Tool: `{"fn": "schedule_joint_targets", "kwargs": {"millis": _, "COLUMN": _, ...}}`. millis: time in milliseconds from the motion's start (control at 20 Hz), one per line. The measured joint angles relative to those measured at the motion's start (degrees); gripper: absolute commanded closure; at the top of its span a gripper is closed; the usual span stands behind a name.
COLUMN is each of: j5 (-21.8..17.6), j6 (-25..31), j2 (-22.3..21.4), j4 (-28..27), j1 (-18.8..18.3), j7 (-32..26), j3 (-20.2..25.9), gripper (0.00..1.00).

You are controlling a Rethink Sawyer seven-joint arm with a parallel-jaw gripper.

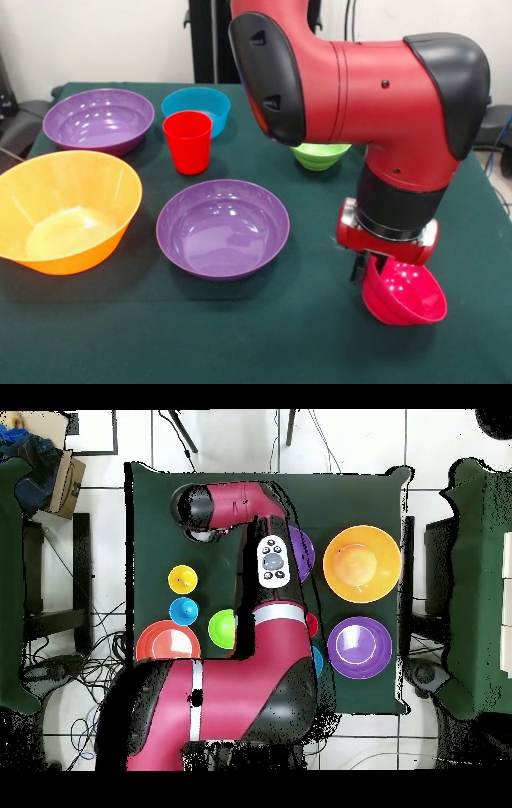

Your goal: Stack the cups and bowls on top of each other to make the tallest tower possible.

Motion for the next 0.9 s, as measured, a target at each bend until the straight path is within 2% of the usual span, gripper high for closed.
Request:
{"fn": "schedule_joint_targets", "kwargs": {"millis": 600, "j5": 0.1, "j6": 1.6, "j2": 0.6, "j4": -1.8, "j1": -0.8, "j7": 0.0, "j3": 0.4, "gripper": 1.0}}
{"fn": "schedule_joint_targets", "kwargs": {"millis": 900, "j5": 0.1, "j6": 4.7, "j2": 1.2, "j4": -3.8, "j1": -0.8, "j7": 0.0, "j3": 1.1, "gripper": 1.0}}
